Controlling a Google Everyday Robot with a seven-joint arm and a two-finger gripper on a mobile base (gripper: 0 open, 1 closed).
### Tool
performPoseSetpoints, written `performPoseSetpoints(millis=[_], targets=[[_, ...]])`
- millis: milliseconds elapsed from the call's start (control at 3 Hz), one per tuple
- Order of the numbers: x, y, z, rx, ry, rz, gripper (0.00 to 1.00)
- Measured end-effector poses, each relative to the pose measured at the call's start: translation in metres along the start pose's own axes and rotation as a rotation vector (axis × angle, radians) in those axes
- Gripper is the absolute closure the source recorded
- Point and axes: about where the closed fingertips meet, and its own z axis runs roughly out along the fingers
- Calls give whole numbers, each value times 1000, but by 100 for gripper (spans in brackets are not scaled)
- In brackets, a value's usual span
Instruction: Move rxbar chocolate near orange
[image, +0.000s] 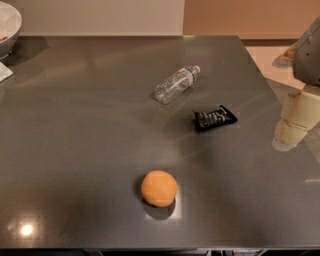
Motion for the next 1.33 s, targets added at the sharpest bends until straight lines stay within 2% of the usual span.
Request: performPoseSetpoints(millis=[667, 1333], targets=[[-1, -2, -1, -2, 3, -12, 0], [-5, -41, 41, -80, -31, -101, 0]])
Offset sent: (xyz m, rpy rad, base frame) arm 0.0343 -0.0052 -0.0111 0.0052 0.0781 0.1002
